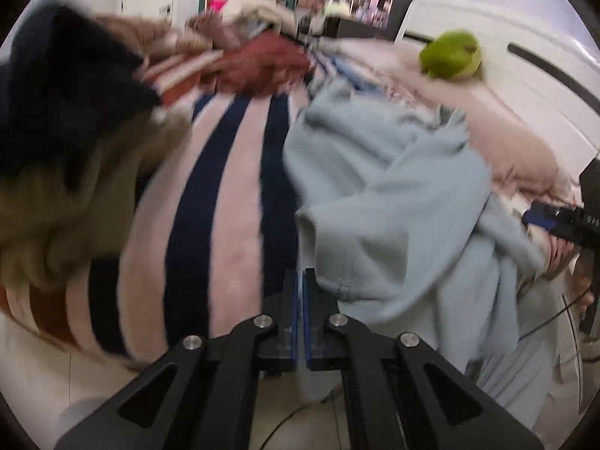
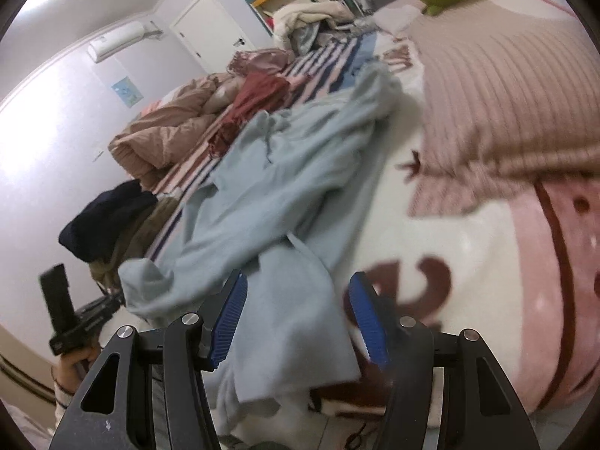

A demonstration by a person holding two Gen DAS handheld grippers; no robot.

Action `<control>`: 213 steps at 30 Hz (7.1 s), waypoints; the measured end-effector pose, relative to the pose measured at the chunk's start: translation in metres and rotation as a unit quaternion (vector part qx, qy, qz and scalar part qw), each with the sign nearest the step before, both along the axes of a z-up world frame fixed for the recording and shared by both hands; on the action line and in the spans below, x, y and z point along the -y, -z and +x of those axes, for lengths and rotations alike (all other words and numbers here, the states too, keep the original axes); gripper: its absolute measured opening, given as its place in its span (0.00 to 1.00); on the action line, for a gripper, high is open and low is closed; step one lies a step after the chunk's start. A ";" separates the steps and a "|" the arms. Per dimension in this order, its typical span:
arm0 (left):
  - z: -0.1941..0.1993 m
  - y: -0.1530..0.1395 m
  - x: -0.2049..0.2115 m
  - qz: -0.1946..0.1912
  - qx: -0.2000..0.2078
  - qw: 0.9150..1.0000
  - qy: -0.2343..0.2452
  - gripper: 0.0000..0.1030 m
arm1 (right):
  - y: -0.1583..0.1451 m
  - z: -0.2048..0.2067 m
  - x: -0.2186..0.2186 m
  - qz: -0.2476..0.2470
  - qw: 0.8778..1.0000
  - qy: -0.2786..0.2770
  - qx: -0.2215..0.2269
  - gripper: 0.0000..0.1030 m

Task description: Fold small clothes

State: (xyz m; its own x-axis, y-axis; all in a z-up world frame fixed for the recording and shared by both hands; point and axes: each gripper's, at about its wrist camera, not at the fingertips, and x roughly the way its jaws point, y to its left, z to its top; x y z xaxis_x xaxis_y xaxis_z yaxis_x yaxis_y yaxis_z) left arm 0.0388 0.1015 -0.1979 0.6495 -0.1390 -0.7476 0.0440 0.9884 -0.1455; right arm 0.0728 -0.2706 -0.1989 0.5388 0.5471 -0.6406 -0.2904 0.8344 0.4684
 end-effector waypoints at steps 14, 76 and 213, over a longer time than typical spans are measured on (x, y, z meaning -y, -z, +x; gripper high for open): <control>0.035 -0.001 -0.016 -0.139 -0.018 0.985 0.096 0.66 | 0.045 -0.018 -0.003 0.057 0.987 -0.095 -0.118 0.63; 0.182 -0.025 0.034 -0.075 -0.020 0.990 0.114 0.11 | -0.012 0.113 -0.042 -0.064 0.994 -0.054 -0.065 0.06; 0.348 -0.001 0.039 -0.048 -0.031 0.995 0.081 0.13 | -0.017 0.248 -0.001 -0.144 0.988 0.046 -0.016 0.00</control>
State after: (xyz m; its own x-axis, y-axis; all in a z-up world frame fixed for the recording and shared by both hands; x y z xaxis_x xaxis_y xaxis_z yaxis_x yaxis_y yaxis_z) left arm 0.3867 0.0629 -0.1970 0.5658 -0.3110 -0.7636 0.1905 0.9504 -0.2460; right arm 0.3208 -0.2698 -0.1815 0.5546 0.2889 -0.7804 -0.1952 0.9568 0.2155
